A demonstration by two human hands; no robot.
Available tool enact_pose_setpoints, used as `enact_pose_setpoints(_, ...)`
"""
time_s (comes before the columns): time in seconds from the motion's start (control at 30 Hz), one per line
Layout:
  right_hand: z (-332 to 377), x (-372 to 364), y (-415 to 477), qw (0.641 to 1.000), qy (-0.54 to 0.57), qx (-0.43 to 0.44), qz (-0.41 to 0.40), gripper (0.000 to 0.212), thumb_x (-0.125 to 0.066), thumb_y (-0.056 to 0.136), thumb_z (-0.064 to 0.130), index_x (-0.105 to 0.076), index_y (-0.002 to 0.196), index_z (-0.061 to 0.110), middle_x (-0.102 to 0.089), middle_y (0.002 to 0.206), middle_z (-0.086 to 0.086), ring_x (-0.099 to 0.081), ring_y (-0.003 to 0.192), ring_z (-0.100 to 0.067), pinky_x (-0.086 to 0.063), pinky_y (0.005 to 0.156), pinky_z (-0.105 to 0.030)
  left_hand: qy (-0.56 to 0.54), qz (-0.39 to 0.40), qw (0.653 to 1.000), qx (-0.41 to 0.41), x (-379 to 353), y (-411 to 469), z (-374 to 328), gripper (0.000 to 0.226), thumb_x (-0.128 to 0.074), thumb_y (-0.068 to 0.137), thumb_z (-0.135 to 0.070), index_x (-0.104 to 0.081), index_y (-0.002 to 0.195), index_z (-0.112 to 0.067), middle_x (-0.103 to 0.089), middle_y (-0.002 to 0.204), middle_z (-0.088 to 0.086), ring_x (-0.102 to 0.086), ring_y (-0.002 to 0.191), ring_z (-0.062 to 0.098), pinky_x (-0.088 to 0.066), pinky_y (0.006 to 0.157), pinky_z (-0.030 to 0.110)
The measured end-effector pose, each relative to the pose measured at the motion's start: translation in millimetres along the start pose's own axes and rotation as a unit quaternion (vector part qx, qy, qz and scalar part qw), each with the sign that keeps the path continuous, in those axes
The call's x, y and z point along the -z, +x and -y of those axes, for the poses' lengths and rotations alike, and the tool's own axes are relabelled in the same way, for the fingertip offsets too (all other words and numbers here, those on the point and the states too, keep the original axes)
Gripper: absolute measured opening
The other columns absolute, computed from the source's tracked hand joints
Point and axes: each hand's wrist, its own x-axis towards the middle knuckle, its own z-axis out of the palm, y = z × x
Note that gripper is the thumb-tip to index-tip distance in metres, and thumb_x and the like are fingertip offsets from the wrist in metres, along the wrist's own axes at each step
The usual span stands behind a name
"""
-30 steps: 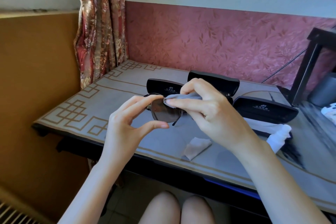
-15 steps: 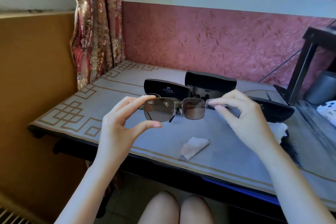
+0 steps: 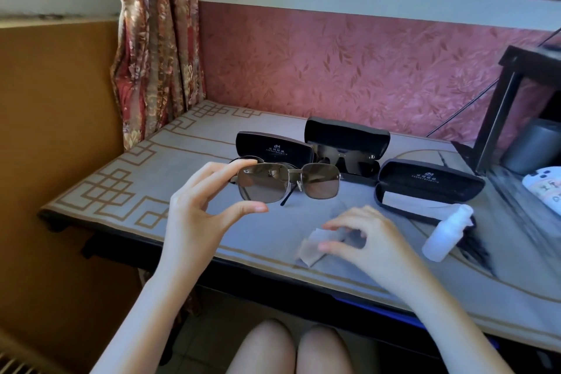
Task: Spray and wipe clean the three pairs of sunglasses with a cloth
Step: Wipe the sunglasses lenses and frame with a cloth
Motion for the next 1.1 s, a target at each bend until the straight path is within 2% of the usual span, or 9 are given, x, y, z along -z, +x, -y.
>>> enact_pose_setpoints(0.07, -1, -13, -1, 0.999, -0.050, 0.010, 0.010, 0.032, -0.078, 0.070, 0.049, -0.074, 0.097, 0.033, -0.058, 0.086, 0.022, -0.046, 0.094, -0.005, -0.037, 0.079, -0.023, -0.002, 0.000, 1.000, 0.002, 0, 0, 0, 0.051, -0.075, 0.069, -0.042, -0.062, 0.118, -0.035, -0.066, 0.101, -0.003, -0.061, 0.102, 0.024, -0.050, 0.095, 0.046)
enact_pose_setpoints(0.17, 0, -20, 0, 0.999, -0.043, 0.010, 0.002, 0.012, -0.078, 0.075, 0.041, -0.075, 0.082, 0.032, -0.056, 0.077, 0.015, -0.045, 0.082, -0.004, -0.034, 0.071, -0.024, -0.003, 0.001, 1.000, 0.002, 0, -1, -1, 0.050, -0.075, 0.069, -0.042, -0.062, 0.117, -0.036, -0.066, 0.103, -0.004, -0.061, 0.104, 0.023, -0.049, 0.095, 0.046)
enact_pose_setpoints(0.23, -1, -11, 3, 0.999, 0.017, -0.025, -0.034, 0.007, -0.077, 0.078, 0.031, -0.073, 0.073, 0.034, -0.059, 0.071, 0.011, -0.048, 0.069, -0.004, -0.035, 0.064, -0.024, -0.004, 0.003, 1.000, 0.005, 0, -1, -1, 0.051, -0.075, 0.069, -0.041, -0.063, 0.118, -0.034, -0.066, 0.102, -0.003, -0.061, 0.103, 0.022, -0.049, 0.095, 0.046)
enact_pose_setpoints(0.3, 2, 7, 8, 0.989, 0.106, -0.053, -0.093, 0.025, -0.074, 0.083, 0.018, -0.072, 0.071, 0.040, -0.068, 0.071, 0.015, -0.055, 0.062, -0.002, -0.042, 0.064, -0.025, -0.005, 0.004, 1.000, 0.009, 1, -1, -1, 0.052, -0.075, 0.069, -0.041, -0.064, 0.118, -0.033, -0.066, 0.102, -0.005, -0.061, 0.103, 0.021, -0.049, 0.095, 0.043)
enact_pose_setpoints(0.43, 32, 48, 24, 0.956, 0.224, 0.027, -0.189, 0.033, -0.064, 0.090, 0.009, -0.075, 0.078, 0.038, -0.075, 0.079, 0.017, -0.069, 0.079, 0.002, -0.052, 0.069, -0.020, 0.004, 0.019, 1.000, 0.002, -1, -2, -3, 0.052, -0.075, 0.069, -0.040, -0.064, 0.120, -0.032, -0.065, 0.102, -0.013, -0.061, 0.104, 0.016, -0.049, 0.096, 0.034)
enact_pose_setpoints(0.6, 88, 50, 43, 0.961, 0.220, 0.141, -0.087, 0.016, -0.063, 0.093, 0.016, -0.076, 0.098, 0.025, -0.076, 0.093, 0.011, -0.067, 0.094, 0.003, -0.048, 0.088, -0.015, 0.005, 0.027, 1.000, -0.005, -5, 0, -5, 0.053, -0.075, 0.070, -0.041, -0.062, 0.121, -0.033, -0.065, 0.101, -0.008, -0.061, 0.102, 0.017, -0.049, 0.095, 0.033)
enact_pose_setpoints(0.77, 99, 48, 44, 0.978, 0.149, 0.141, 0.047, 0.033, -0.049, 0.094, -0.002, -0.076, 0.105, 0.013, -0.069, 0.069, 0.023, -0.061, 0.061, 0.011, -0.041, 0.060, -0.003, 0.007, 0.027, 1.000, -0.013, -3, 2, -5, 0.052, -0.076, 0.069, -0.039, -0.064, 0.119, -0.029, -0.066, 0.104, -0.009, -0.061, 0.102, 0.012, -0.049, 0.094, 0.031)
enact_pose_setpoints(1.0, 101, 39, 50, 0.979, 0.160, 0.114, 0.049, 0.002, -0.072, 0.086, 0.019, -0.074, 0.086, 0.017, -0.073, 0.071, 0.004, -0.067, 0.070, -0.005, -0.052, 0.072, -0.024, 0.018, 0.039, 0.999, -0.026, -5, 2, -10, 0.051, -0.075, 0.070, -0.039, -0.064, 0.118, -0.028, -0.066, 0.104, -0.006, -0.061, 0.103, 0.013, -0.049, 0.093, 0.030)
enact_pose_setpoints(1.1, 104, 37, 54, 0.976, 0.189, 0.099, 0.039, 0.010, -0.078, 0.080, 0.020, -0.071, 0.080, 0.013, -0.073, 0.067, 0.004, -0.064, 0.062, 0.000, -0.051, 0.063, -0.017, 0.031, 0.038, 0.998, -0.043, -6, 3, -12, 0.054, -0.075, 0.070, -0.039, -0.062, 0.119, -0.022, -0.066, 0.104, -0.007, -0.060, 0.102, 0.007, -0.049, 0.093, 0.027)
